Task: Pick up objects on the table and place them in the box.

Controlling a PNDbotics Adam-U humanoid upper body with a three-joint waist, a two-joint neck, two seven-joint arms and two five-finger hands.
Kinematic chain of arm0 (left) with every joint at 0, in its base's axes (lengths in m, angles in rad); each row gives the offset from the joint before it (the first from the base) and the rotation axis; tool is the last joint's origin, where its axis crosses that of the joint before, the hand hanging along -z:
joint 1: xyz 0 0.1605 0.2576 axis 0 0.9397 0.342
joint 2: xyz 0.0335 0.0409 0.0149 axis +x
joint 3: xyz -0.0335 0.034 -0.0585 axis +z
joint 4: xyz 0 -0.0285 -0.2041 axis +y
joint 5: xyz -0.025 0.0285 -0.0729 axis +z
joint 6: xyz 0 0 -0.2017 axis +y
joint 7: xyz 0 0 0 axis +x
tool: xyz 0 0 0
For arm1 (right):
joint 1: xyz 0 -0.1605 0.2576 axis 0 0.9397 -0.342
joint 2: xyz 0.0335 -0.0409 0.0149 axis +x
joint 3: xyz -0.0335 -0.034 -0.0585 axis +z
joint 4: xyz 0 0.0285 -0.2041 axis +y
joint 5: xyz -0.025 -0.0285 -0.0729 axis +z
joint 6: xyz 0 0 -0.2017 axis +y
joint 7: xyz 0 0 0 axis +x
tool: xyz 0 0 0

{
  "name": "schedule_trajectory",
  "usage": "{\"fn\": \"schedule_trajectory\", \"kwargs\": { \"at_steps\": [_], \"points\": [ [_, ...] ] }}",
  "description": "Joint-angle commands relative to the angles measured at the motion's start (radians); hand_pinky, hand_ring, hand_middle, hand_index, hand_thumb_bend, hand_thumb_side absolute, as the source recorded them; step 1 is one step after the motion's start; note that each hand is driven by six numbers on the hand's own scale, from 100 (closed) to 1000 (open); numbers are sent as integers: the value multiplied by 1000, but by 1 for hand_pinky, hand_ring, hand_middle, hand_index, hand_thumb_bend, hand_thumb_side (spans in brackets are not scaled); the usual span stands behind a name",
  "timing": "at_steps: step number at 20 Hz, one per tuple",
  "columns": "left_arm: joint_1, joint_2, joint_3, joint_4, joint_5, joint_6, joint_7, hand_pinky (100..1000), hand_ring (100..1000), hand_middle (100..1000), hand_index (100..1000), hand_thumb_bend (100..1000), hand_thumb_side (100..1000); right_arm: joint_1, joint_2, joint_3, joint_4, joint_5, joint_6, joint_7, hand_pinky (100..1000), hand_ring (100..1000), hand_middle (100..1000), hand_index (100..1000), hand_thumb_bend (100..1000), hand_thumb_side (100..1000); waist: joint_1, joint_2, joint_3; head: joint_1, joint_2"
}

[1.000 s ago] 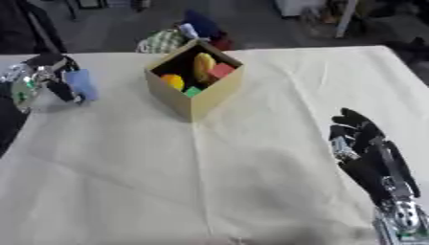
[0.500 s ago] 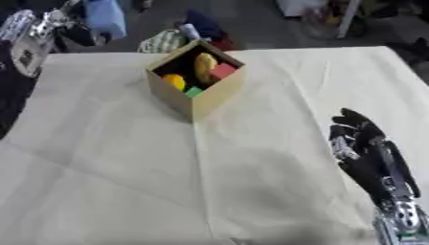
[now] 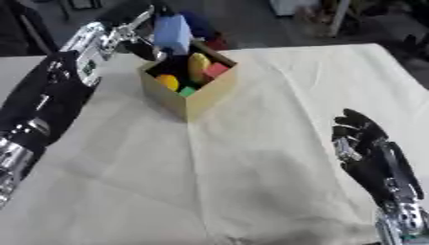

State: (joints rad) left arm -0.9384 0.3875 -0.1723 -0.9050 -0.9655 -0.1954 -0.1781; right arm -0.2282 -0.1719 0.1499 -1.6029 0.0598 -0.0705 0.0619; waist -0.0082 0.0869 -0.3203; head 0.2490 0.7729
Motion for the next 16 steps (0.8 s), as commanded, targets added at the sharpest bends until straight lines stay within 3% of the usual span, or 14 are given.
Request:
{"fn": "schedule_trajectory", "kwargs": {
  "at_steps": [1, 4, 8, 13, 16],
  "points": [
    [-10, 0, -4, 30, -29, -33, -91, 727, 694, 706, 823, 408, 172, -12, -6, 0, -9, -4, -3, 4, 785, 801, 780, 894, 100, 448, -10, -8, 0, -2, -3],
    [-9, -2, 0, 54, -32, -70, -222, 798, 791, 820, 902, 531, 405, -12, -5, 1, -9, -4, -3, 4, 785, 802, 780, 894, 100, 449, -9, -8, 1, -5, -3],
    [-8, 7, 15, 34, -6, -107, -284, 833, 830, 873, 945, 599, 530, -11, -4, 0, -9, -4, -4, 5, 785, 802, 780, 893, 100, 449, -10, -8, 3, -5, -3],
    [5, 46, 28, -50, 56, -119, -281, 835, 830, 877, 950, 548, 539, -9, -6, -3, -9, -4, -3, 2, 785, 801, 780, 892, 100, 449, -8, -8, 6, -8, -3],
    [31, 101, 50, -166, 141, -100, -222, 778, 759, 793, 909, 419, 478, -8, -8, -5, -10, -4, -4, 0, 785, 801, 779, 892, 100, 450, -6, -9, 12, -14, -3]
  ]
}}
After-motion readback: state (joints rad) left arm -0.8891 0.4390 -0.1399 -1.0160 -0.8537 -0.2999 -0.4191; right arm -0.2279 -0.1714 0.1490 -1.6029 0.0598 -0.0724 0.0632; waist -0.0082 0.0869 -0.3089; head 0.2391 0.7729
